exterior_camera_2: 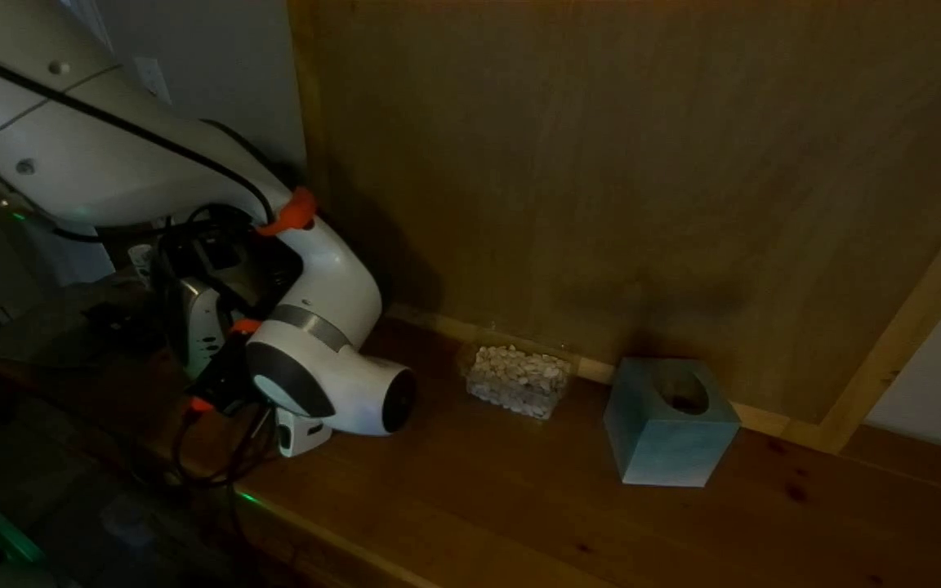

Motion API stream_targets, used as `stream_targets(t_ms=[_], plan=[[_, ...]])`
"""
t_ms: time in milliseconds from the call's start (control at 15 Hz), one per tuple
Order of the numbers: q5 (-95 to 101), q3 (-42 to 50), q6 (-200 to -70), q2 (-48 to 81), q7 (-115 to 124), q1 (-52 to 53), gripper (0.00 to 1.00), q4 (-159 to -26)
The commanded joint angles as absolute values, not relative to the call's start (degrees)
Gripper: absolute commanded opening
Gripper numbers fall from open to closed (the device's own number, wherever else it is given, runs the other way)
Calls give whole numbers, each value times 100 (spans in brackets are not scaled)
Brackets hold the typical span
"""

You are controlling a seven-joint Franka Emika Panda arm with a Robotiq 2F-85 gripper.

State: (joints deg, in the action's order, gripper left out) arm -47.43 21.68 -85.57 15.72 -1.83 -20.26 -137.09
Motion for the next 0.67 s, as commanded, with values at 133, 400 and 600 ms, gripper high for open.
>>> stream_targets(t_ms=[133,400,600], plan=[[-4817,2109,-8781,1436,-125,-1969,0,-13678],[-4105,2095,-9543,929,-93,-1734,0,-13806],[-3417,2014,-10070,490,162,-1590,0,-13928]])
